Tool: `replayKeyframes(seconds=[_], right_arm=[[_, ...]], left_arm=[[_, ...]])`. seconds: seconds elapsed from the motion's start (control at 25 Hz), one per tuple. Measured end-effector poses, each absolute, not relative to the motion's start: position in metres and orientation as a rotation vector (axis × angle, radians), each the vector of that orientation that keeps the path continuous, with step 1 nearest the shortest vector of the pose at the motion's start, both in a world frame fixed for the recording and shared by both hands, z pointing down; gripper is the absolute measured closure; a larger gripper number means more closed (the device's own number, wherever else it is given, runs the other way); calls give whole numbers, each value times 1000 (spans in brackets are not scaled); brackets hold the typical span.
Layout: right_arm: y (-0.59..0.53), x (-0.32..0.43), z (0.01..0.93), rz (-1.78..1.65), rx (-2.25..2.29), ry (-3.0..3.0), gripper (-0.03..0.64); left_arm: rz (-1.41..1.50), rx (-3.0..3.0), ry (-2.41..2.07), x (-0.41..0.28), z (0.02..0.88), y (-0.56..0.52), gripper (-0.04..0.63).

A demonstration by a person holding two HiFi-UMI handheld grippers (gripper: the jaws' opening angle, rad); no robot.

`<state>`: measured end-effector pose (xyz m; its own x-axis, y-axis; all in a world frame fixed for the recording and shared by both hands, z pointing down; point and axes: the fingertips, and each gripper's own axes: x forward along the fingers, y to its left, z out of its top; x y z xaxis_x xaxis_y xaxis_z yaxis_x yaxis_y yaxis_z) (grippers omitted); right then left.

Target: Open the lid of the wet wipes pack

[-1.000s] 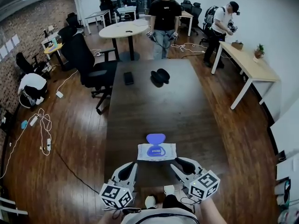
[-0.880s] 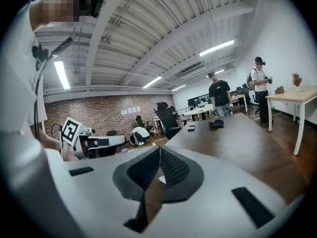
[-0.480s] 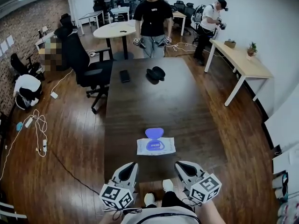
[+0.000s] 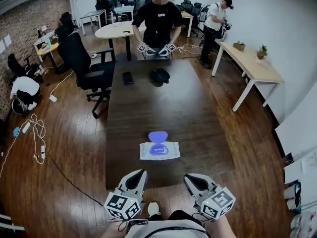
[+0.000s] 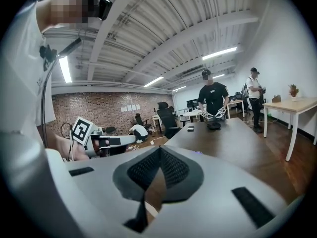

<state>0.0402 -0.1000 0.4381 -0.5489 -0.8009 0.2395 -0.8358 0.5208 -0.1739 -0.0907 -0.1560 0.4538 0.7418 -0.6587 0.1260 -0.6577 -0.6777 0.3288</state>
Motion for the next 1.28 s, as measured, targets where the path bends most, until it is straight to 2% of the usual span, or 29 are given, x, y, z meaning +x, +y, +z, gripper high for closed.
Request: replayKeyframes(seconds=[0.36, 0.8, 1.28], right_arm=[[-35, 50, 426, 345, 1354, -2683, 609], [113, 82, 434, 365, 1282, -2780, 609], [210, 81, 408, 316, 1228, -2867, 609]], left_arm=[[11, 2593, -1030, -60, 451, -90, 594], [14, 2614, -1060, -6, 438, 71, 594], [-25, 2582, -1192, -27, 408, 177, 594]])
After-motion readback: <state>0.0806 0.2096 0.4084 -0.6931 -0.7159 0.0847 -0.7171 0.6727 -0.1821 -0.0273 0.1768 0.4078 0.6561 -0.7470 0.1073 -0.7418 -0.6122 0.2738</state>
